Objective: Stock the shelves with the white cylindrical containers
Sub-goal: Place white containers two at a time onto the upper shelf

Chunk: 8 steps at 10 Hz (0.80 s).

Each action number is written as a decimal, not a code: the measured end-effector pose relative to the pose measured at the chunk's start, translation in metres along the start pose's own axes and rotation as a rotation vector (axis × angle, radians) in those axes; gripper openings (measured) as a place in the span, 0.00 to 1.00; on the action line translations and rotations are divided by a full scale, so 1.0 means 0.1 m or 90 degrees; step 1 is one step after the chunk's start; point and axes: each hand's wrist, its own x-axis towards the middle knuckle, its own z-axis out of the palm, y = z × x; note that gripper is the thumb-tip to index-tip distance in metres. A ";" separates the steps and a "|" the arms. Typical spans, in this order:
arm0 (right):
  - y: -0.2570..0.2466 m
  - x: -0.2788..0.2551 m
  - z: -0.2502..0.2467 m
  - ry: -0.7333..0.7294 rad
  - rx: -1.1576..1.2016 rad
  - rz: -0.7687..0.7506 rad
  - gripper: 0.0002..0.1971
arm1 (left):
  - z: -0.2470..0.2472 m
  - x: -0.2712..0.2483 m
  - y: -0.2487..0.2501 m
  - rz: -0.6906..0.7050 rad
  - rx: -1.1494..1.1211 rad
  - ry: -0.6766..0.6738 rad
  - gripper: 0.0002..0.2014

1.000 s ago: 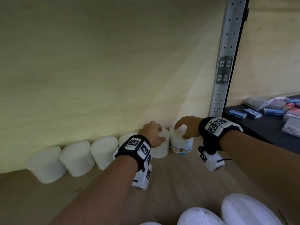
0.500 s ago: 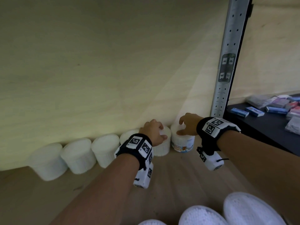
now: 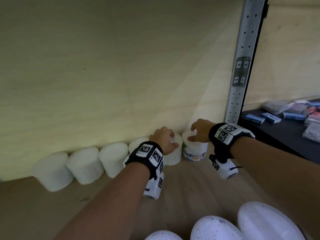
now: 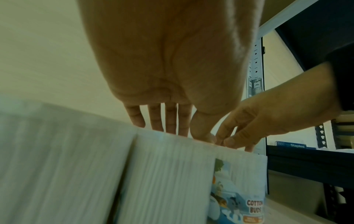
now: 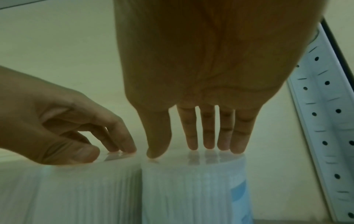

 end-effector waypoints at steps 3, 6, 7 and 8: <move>0.01 0.02 0.01 -0.016 0.002 -0.010 0.31 | -0.01 0.00 0.01 0.001 0.008 -0.002 0.24; 0.02 0.01 0.00 -0.018 -0.026 -0.038 0.29 | -0.01 0.00 0.02 -0.001 0.012 -0.004 0.24; 0.03 0.00 0.00 -0.017 -0.028 -0.044 0.29 | -0.01 0.00 0.02 0.000 0.013 -0.003 0.24; 0.04 0.00 0.00 -0.013 -0.023 -0.048 0.29 | -0.02 0.00 0.03 0.001 0.018 -0.002 0.23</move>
